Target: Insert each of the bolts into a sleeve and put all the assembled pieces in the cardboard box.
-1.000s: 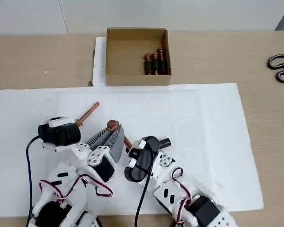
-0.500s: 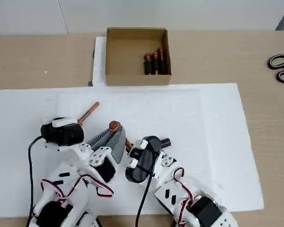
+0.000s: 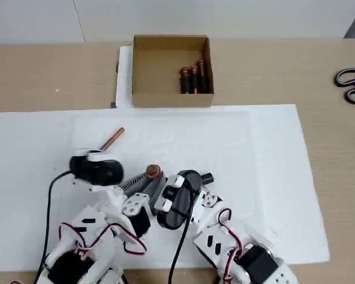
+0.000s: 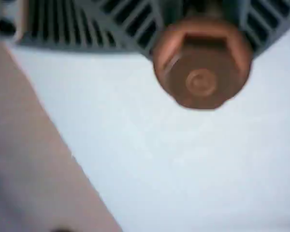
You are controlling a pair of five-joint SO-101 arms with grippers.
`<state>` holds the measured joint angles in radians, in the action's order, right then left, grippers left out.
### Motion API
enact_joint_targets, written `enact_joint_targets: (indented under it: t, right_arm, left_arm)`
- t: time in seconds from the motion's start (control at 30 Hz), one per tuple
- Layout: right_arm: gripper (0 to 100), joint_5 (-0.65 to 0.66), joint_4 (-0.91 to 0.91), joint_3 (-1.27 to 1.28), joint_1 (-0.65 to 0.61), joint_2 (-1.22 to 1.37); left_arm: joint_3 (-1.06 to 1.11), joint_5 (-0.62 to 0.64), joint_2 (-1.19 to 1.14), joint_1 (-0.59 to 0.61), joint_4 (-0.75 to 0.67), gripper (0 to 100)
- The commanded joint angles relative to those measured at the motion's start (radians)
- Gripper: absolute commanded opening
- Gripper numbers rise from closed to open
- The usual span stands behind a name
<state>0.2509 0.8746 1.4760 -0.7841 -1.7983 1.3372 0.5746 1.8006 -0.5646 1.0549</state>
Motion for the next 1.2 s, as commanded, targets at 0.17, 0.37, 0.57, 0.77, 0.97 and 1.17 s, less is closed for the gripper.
enact_joint_targets:
  t: [0.17,0.37,0.57,0.77,0.97,1.17]
  right_arm:
    - [0.4,0.044,-0.053,-0.100,0.035,-0.005]
    - [0.4,0.046,-0.042,-0.133,0.036,-0.005]
    - [0.4,0.046,-0.042,-0.127,0.036,-0.005]
    - [0.4,0.046,-0.042,-0.127,0.038,-0.005]
    - [0.4,0.046,-0.041,-0.126,0.038,-0.005]
    - [0.4,0.046,-0.041,-0.106,0.090,-0.005]
  left_arm:
    - [0.042,-0.083,0.005,-0.044,0.058,1]
    - [0.088,-0.117,0.008,-0.049,0.054,1]
    - [0.105,-0.178,0.009,-0.044,0.054,2]
    - [0.140,-0.224,0.006,-0.043,0.058,21]
    - [0.159,-0.293,0.005,-0.041,0.074,22]
    - [0.119,-0.301,0.005,-0.040,0.114,22]
